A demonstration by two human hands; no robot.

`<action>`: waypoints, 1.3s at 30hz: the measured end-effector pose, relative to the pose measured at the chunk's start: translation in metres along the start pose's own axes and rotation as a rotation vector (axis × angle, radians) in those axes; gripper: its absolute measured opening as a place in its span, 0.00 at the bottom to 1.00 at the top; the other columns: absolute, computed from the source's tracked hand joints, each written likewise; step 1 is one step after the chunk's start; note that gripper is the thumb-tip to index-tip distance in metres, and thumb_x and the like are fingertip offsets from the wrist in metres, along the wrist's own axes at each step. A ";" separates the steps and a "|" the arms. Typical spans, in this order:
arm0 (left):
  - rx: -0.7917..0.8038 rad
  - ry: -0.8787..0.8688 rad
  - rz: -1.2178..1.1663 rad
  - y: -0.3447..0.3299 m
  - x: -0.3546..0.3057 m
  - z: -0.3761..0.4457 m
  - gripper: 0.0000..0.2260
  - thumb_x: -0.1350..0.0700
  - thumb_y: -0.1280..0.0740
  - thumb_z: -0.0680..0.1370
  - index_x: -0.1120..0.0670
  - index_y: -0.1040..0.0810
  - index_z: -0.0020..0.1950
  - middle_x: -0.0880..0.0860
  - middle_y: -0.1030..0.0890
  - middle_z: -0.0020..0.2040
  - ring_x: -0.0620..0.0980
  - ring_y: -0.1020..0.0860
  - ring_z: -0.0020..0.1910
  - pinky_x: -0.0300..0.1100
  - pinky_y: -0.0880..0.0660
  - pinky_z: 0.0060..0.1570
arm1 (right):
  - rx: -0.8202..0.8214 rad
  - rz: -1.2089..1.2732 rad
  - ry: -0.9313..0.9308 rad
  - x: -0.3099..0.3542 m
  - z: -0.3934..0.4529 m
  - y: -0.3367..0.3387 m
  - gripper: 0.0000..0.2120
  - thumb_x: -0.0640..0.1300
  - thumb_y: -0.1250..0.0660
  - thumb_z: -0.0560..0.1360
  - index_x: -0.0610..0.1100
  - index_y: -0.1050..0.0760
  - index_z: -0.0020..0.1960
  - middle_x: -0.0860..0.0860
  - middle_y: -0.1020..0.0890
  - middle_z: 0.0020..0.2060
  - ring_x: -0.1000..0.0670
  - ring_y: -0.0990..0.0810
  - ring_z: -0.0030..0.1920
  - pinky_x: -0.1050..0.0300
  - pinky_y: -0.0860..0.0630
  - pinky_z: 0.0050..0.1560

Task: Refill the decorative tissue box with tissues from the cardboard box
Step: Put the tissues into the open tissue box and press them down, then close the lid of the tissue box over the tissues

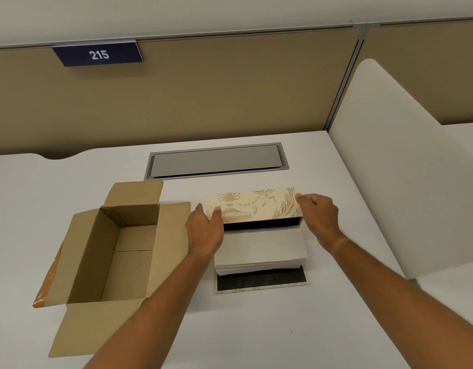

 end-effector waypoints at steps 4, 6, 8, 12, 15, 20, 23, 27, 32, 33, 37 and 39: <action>-0.011 -0.016 0.153 0.004 -0.005 0.023 0.10 0.58 0.42 0.80 0.61 0.23 0.53 0.52 0.24 0.45 0.49 0.26 0.41 0.32 0.33 0.31 | 0.049 -0.042 0.020 0.004 0.010 0.000 0.15 0.45 0.35 0.77 0.40 0.25 0.34 0.52 0.23 0.28 0.54 0.25 0.29 0.65 0.33 0.28; 0.011 -0.017 0.195 0.005 -0.002 0.030 0.08 0.61 0.41 0.78 0.61 0.23 0.43 0.53 0.24 0.41 0.51 0.25 0.39 0.34 0.32 0.31 | 0.078 -0.056 0.023 0.002 0.012 0.000 0.12 0.44 0.35 0.77 0.39 0.22 0.38 0.53 0.21 0.32 0.56 0.24 0.31 0.67 0.33 0.28; 0.012 -0.014 0.199 0.006 0.002 0.033 0.09 0.62 0.40 0.78 0.64 0.23 0.41 0.56 0.22 0.39 0.52 0.25 0.37 0.36 0.32 0.33 | 0.093 -0.054 0.033 -0.001 0.013 -0.001 0.10 0.43 0.34 0.77 0.37 0.21 0.41 0.49 0.19 0.36 0.54 0.22 0.34 0.65 0.30 0.31; -0.007 -0.028 0.157 0.005 0.006 0.031 0.08 0.62 0.38 0.78 0.64 0.22 0.43 0.57 0.21 0.40 0.53 0.25 0.38 0.38 0.31 0.36 | 0.104 -0.043 0.038 -0.003 0.013 0.000 0.08 0.42 0.34 0.77 0.38 0.20 0.46 0.48 0.17 0.43 0.58 0.21 0.35 0.67 0.29 0.31; -0.003 -0.044 0.118 0.006 0.008 0.026 0.08 0.62 0.38 0.79 0.62 0.21 0.49 0.53 0.20 0.45 0.52 0.22 0.43 0.34 0.28 0.37 | 0.118 -0.023 0.050 -0.005 0.010 0.002 0.07 0.42 0.34 0.77 0.40 0.20 0.50 0.49 0.17 0.47 0.57 0.20 0.38 0.70 0.28 0.31; -0.012 -0.092 0.091 0.008 0.011 0.015 0.08 0.63 0.39 0.79 0.61 0.21 0.54 0.52 0.20 0.49 0.50 0.22 0.47 0.21 0.30 0.28 | 0.126 -0.003 0.079 -0.009 0.000 0.005 0.08 0.42 0.34 0.77 0.42 0.20 0.54 0.49 0.16 0.51 0.52 0.17 0.42 0.66 0.22 0.37; -0.012 -0.117 0.070 0.011 0.013 0.009 0.09 0.63 0.38 0.79 0.60 0.21 0.56 0.55 0.18 0.54 0.50 0.21 0.48 0.23 0.28 0.34 | 0.109 0.019 0.098 -0.012 -0.006 0.008 0.08 0.41 0.34 0.77 0.40 0.19 0.53 0.47 0.15 0.51 0.52 0.17 0.43 0.64 0.21 0.39; -0.001 -0.109 0.029 0.014 0.015 -0.001 0.08 0.63 0.38 0.79 0.58 0.23 0.55 0.56 0.19 0.57 0.51 0.20 0.51 0.24 0.26 0.35 | 0.115 0.029 0.117 -0.016 -0.015 0.011 0.10 0.41 0.33 0.76 0.40 0.20 0.56 0.46 0.16 0.55 0.47 0.16 0.49 0.57 0.19 0.47; 0.019 -0.102 -0.050 0.018 0.018 -0.013 0.05 0.64 0.38 0.78 0.55 0.27 0.50 0.53 0.19 0.50 0.46 0.22 0.45 0.22 0.27 0.33 | 0.108 0.029 0.109 -0.022 -0.026 0.014 0.09 0.41 0.32 0.76 0.41 0.22 0.56 0.45 0.17 0.56 0.46 0.16 0.51 0.58 0.18 0.47; 0.023 -0.097 -0.056 0.018 0.019 -0.015 0.05 0.64 0.38 0.78 0.55 0.27 0.49 0.52 0.19 0.49 0.46 0.22 0.45 0.22 0.27 0.32 | 0.104 0.029 0.107 -0.023 -0.028 0.015 0.08 0.40 0.32 0.76 0.42 0.22 0.54 0.45 0.17 0.55 0.47 0.16 0.51 0.61 0.19 0.44; 0.044 -0.064 -0.048 0.019 0.028 -0.022 0.04 0.63 0.38 0.79 0.55 0.28 0.51 0.51 0.20 0.50 0.48 0.21 0.48 0.24 0.26 0.31 | 0.097 0.048 0.094 -0.028 -0.037 0.017 0.06 0.40 0.32 0.75 0.44 0.24 0.52 0.46 0.16 0.53 0.49 0.16 0.49 0.68 0.20 0.39; 0.056 -0.044 -0.046 0.019 0.032 -0.026 0.04 0.63 0.39 0.79 0.54 0.30 0.51 0.50 0.21 0.50 0.48 0.22 0.48 0.24 0.26 0.31 | 0.092 0.047 0.086 -0.031 -0.041 0.018 0.06 0.40 0.31 0.75 0.44 0.24 0.52 0.46 0.16 0.53 0.50 0.16 0.48 0.69 0.21 0.39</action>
Point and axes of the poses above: each hand's wrist, its own z-axis towards the middle knuckle, its own y-axis out of the back of the hand, x = y × z, the point moved 1 cm from there along z, towards the middle knuckle
